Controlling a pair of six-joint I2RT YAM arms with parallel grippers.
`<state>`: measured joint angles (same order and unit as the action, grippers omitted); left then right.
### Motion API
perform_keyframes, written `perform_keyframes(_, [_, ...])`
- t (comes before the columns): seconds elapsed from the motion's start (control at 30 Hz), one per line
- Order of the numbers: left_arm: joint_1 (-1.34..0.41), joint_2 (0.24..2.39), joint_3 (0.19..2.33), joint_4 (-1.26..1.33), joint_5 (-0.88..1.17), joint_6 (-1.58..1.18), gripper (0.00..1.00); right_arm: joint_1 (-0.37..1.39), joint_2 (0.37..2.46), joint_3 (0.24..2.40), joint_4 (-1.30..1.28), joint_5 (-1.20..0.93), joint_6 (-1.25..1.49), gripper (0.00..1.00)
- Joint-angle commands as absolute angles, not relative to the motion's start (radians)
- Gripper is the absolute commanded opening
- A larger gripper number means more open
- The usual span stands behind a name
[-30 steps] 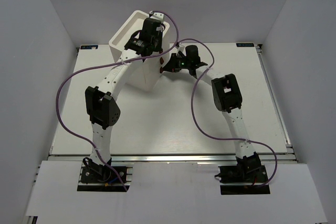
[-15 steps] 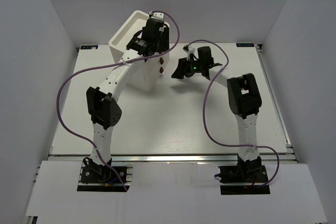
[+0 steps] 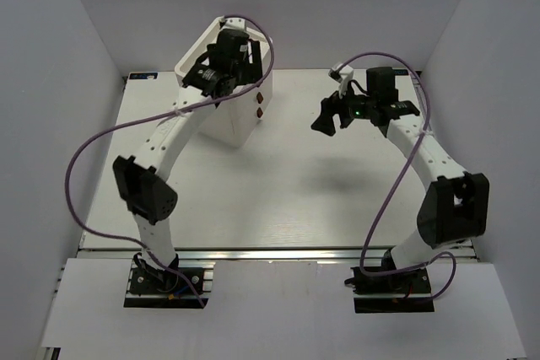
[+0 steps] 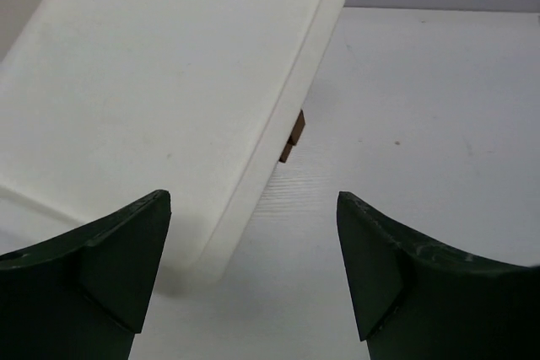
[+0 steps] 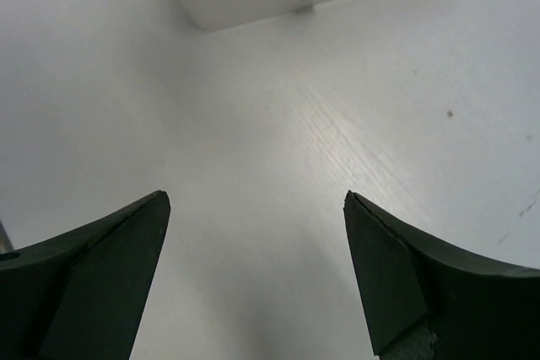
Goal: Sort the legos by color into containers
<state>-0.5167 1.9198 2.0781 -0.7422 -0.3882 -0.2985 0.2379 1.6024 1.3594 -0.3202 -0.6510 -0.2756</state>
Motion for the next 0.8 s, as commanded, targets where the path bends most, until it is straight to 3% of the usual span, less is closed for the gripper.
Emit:
perform_keyframes(0.0, [-0.531, 1.694, 1.989, -0.64, -0.319, -0.341, 0.89, 0.223, 1.485, 1.306, -0.41, -0.603, -0.31, 0.89])
perform_keyframes(0.33, [-0.531, 1.289, 1.498, -0.388, 0.237, -0.44, 0.88, 0.225, 1.264, 1.238, -0.414, -0.519, -0.147, 0.89])
perform_keyframes(0.37, [-0.54, 1.26, 1.459, -0.376, 0.265, -0.472, 0.98, 0.224, 1.25, 1.233, -0.417, -0.511, -0.135, 0.89])
perform_keyframes(0.57, [-0.54, 1.039, 1.232, -0.324, 0.27, -0.532, 0.98, 0.222, 1.155, 1.184, -0.48, -0.387, -0.133, 0.89])
perform_keyframes(0.77, [-0.54, 1.002, 1.203, -0.36, 0.275, -0.529, 0.98, 0.222, 1.089, 1.124, -0.469, -0.348, -0.126, 0.89])
